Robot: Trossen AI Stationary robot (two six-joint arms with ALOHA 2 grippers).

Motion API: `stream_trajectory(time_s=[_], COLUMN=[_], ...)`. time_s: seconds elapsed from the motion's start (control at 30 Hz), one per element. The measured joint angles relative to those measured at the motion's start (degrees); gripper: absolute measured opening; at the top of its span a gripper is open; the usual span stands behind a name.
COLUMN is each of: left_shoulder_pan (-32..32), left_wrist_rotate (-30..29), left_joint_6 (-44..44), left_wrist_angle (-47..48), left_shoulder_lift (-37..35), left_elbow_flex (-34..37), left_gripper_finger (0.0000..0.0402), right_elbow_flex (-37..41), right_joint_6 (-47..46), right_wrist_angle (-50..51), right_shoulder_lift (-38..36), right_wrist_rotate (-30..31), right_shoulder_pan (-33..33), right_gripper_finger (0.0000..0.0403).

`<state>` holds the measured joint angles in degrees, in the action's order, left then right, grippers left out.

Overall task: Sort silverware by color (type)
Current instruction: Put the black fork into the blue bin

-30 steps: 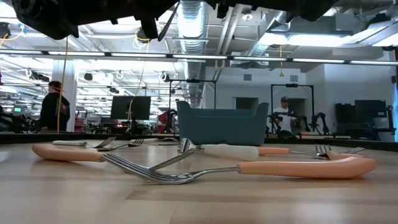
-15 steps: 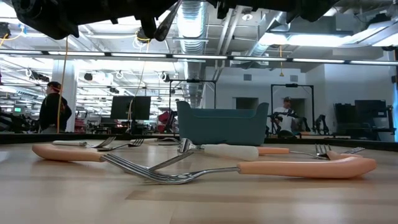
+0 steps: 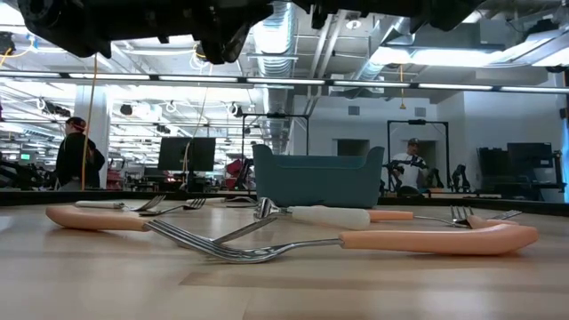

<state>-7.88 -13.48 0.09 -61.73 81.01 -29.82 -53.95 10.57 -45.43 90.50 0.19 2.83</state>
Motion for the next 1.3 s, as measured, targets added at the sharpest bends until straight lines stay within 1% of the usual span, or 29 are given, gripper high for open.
stream_trajectory(time_s=[0.17, 0.3, 0.43, 0.5, 0.63, 0.7, 0.87, 1.0, 1.07, 1.13, 1.3], left_shoulder_pan=[0.0, 0.0, 0.0, 0.0, 0.0, 0.0, 0.0, 0.0, 0.0, 0.0, 0.0], left_wrist_rotate=[0.0, -0.9, -4.0, -6.1, -8.0, -8.4, -9.4, -9.9, -9.9, -9.9, -9.9], left_joint_6=[-0.1, 0.1, 0.1, 0.0, -1.1, -2.3, -4.3, -4.8, -5.3, -5.9, -5.6], left_wrist_angle=[0.4, 3.1, 5.5, 6.9, 12.1, 15.6, 21.3, 23.5, 23.9, 23.9, 24.4], left_shoulder_lift=[-0.5, -1.3, -2.5, -3.3, -6.4, -8.1, -11.4, -11.8, -11.8, -11.8, -13.3], left_elbow_flex=[0.0, 0.0, 0.0, 0.0, 0.0, 0.0, 0.0, 0.0, 0.0, 0.0, 0.0], left_gripper_finger=[0.0165, 0.0204, 0.0235, 0.0245, 0.0249, 0.0249, 0.0249, 0.0249, 0.0249, 0.0249, 0.0249], right_elbow_flex=[0.0, 0.0, 0.0, -0.1, 0.0, 0.0, 0.0, 0.0, -0.5, -1.3, -4.0], right_joint_6=[0.0, -0.2, -0.2, -0.2, 0.0, 0.1, 1.7, 4.8, 5.8, 5.9, 7.5], right_wrist_angle=[0.2, 1.8, 6.1, 10.8, 19.9, 22.6, 24.4, 26.3, 27.1, 28.6, 28.1], right_shoulder_lift=[0.0, -1.4, -4.2, -6.2, -9.5, -11.0, -13.1, -12.6, -11.2, -9.2, -6.2], right_wrist_rotate=[0.1, 0.0, 0.0, 0.4, 4.5, 6.5, 10.7, 18.2, 20.6, 21.0, 20.8], right_shoulder_pan=[-0.8, -1.1, -1.1, -1.2, -1.7, -2.1, -3.5, -5.5, -6.9, -8.4, -11.2], right_gripper_finger=[0.0023, 0.0023, 0.0023, 0.0023, 0.0023, 0.0023, 0.0023, 0.0023, 0.0023, 0.0023, 0.0023])
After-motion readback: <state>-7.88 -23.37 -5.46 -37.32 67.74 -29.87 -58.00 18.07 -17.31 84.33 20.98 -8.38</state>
